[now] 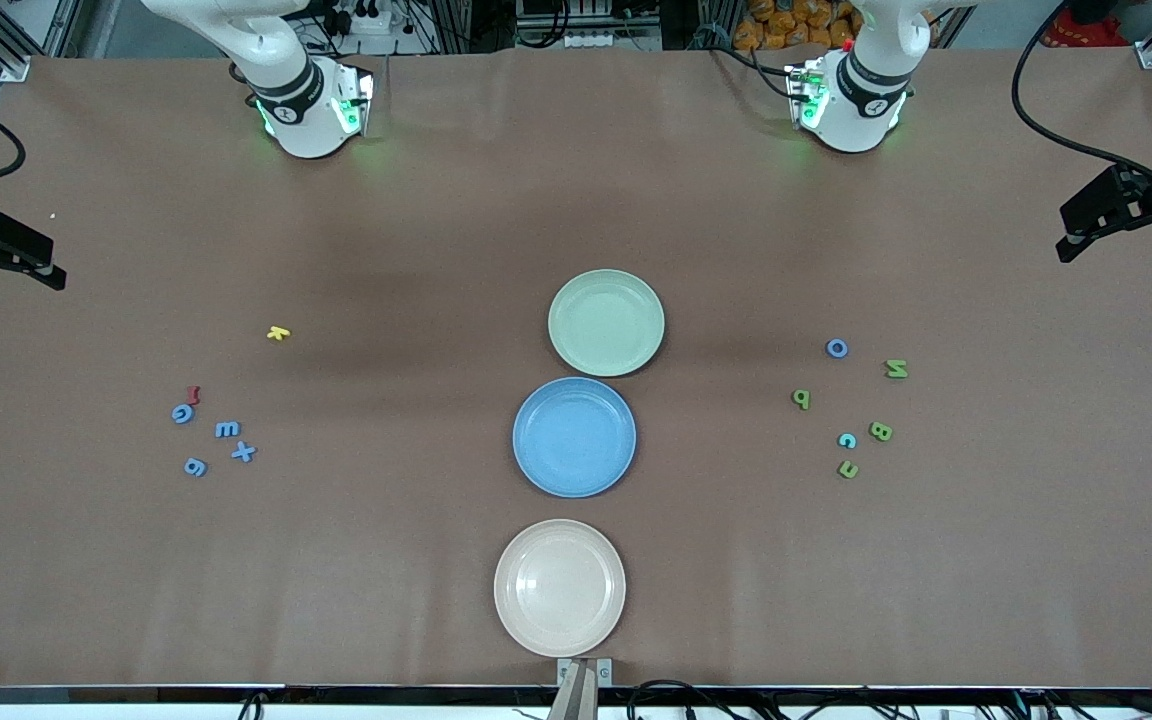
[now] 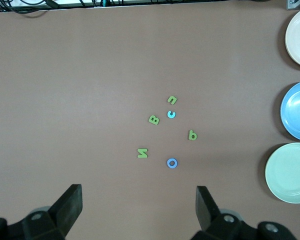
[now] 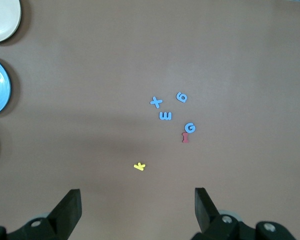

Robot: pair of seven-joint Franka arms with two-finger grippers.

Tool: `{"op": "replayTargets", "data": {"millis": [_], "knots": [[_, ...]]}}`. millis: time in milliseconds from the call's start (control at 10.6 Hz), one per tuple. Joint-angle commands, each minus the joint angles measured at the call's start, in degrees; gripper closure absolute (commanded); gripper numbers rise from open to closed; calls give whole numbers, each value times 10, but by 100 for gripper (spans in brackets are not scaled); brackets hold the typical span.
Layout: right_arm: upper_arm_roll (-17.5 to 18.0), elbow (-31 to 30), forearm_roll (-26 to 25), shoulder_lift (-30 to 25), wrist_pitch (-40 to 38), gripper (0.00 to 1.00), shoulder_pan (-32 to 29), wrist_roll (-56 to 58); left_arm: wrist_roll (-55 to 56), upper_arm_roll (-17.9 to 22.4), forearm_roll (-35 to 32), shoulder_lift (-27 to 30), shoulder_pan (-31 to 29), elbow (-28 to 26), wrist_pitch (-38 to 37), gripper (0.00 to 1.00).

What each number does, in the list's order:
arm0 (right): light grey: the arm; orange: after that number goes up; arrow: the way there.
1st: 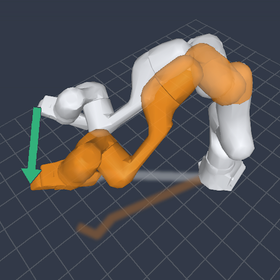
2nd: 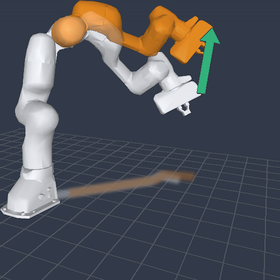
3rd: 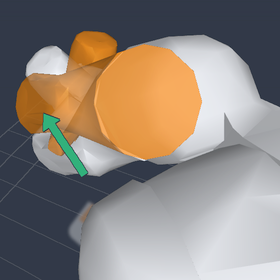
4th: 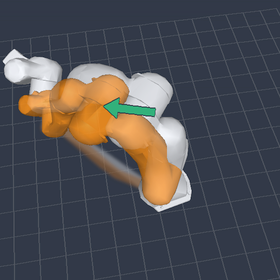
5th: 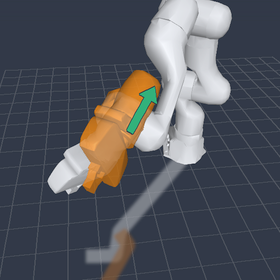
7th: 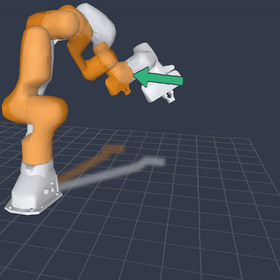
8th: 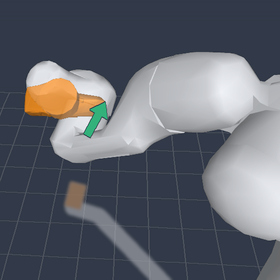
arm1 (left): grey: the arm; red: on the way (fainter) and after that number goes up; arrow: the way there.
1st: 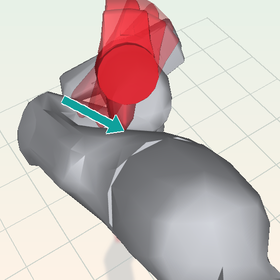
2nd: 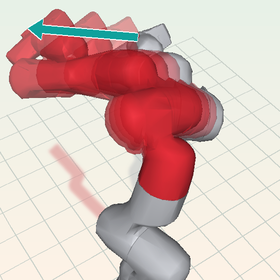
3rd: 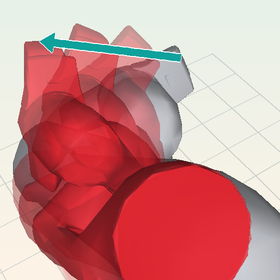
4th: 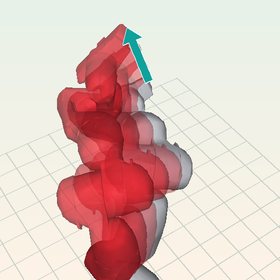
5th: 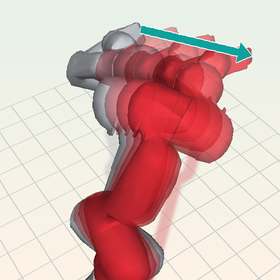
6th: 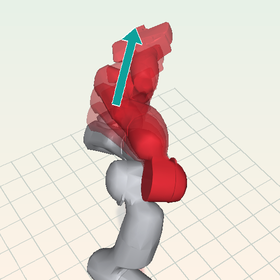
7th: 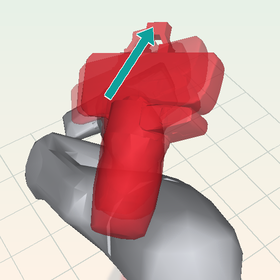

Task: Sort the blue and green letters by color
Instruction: 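Reach the right gripper to blue E while the left gripper reaches green B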

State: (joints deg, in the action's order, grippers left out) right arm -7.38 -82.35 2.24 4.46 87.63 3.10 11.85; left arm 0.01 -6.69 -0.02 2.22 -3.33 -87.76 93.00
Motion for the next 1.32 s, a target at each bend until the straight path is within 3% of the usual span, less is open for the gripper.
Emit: {"op": "replayTargets", "data": {"millis": [0, 659, 1224], "knots": [[-7, -7, -10, -15, -5, 0, 6, -3, -4, -3, -6, -6, -1, 12, -11, 0], [-7, -11, -7, -6, -4, 0, 3, -1, -41, -3, -2, -23, -4, -7, -4, 0], [-8, -8, -2, 45, 28, 0, 2, -3, -51, -1, -4, -23, -10, -196, 192, 0]]}}
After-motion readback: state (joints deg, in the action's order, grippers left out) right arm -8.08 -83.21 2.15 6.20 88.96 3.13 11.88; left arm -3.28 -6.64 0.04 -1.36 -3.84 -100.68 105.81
